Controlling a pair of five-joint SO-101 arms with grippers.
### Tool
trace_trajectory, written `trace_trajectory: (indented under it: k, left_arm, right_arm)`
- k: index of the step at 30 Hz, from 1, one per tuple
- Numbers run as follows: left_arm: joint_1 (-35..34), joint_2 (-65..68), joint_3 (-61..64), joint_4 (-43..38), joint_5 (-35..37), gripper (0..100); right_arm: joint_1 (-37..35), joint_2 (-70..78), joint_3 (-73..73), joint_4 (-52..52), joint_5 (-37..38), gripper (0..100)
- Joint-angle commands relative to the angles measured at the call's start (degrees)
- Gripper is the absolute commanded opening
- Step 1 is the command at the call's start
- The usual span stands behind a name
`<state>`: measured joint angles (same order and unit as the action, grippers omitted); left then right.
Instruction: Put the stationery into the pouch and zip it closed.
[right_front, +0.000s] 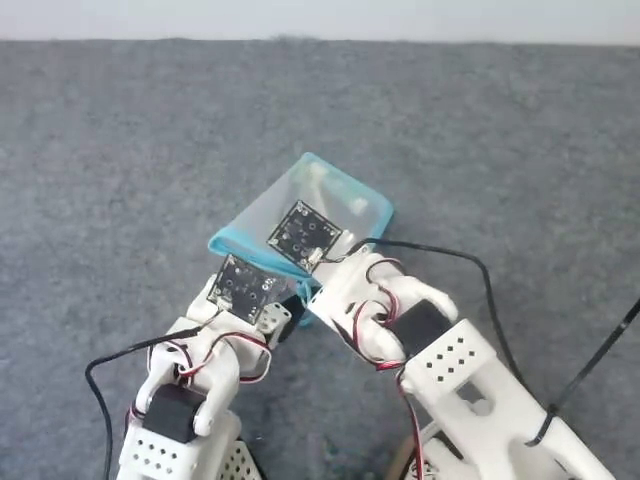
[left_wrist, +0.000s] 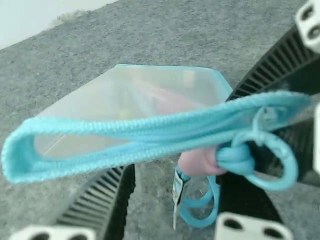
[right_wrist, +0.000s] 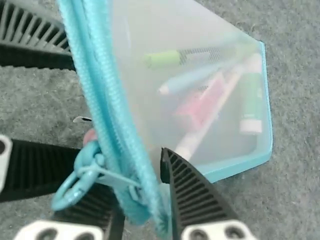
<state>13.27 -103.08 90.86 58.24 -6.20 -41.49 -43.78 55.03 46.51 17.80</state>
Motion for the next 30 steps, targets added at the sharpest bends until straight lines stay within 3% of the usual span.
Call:
trace_trajectory:
  k: [1, 9, 15, 25, 30]
  left_arm:
    - [-0.4, -1.1, -0.5, -3.3, 0.7, 23]
    - [-0.7, -1.1, -0.5, -4.0, 0.8, 0]
    - [-2.3, -1.1, -0.5, -3.8, 0.5, 1]
    - [-19.9, -1.1, -0.6, -8.4, 0.5, 1]
    - [-23.7, -1.1, -0.5, -8.8, 0.6, 1]
  right_arm:
    - [-3.0, 0.5, -0.2, 0.7, -1.1, 0.6]
    - [-3.1, 1.0, -0.1, 0.5, -0.8, 0.6]
    - [3.6, 1.1, -0.1, -1.4, -0.7, 0.6]
    - [10.8, 1.1, -0.1, -2.3, 2.5, 0.6]
    - [11.5, 1.1, -0.1, -2.5, 2.8, 0.6]
